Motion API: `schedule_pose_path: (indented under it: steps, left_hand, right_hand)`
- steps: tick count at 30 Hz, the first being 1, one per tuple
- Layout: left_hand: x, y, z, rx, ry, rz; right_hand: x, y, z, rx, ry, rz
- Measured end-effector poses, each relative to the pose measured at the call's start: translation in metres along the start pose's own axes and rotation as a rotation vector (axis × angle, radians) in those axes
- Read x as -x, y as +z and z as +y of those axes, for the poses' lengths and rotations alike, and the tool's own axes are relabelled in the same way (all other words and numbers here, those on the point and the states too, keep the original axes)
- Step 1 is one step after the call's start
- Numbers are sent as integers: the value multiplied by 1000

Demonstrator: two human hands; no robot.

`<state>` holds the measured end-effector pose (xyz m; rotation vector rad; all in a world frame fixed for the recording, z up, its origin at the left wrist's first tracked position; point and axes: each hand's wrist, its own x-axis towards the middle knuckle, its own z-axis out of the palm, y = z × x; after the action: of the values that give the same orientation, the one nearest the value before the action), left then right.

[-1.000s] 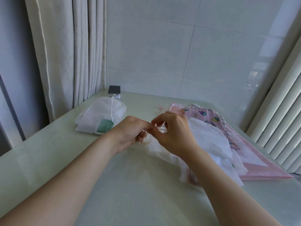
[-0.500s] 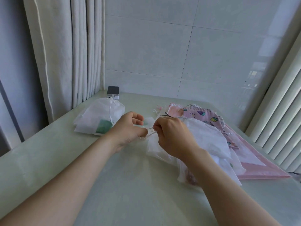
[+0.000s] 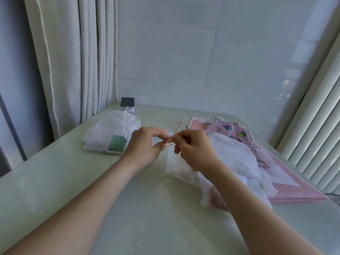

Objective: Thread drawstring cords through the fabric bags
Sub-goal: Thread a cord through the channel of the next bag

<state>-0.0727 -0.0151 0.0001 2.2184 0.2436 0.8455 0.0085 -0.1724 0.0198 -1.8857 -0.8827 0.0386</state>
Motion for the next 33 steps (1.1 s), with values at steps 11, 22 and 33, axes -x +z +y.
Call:
schedule_pose_path:
  steps: [11, 22, 33]
  left_hand:
    - [-5, -12, 23, 460, -225, -63]
    - [0, -4, 28, 548, -305, 38]
    - [7, -9, 29, 422, -314, -159]
  right_hand:
    - [-2, -2, 2, -238, 137, 80]
    - [3, 7, -2, -128, 75, 43]
    - [4, 7, -5, -332, 134, 6]
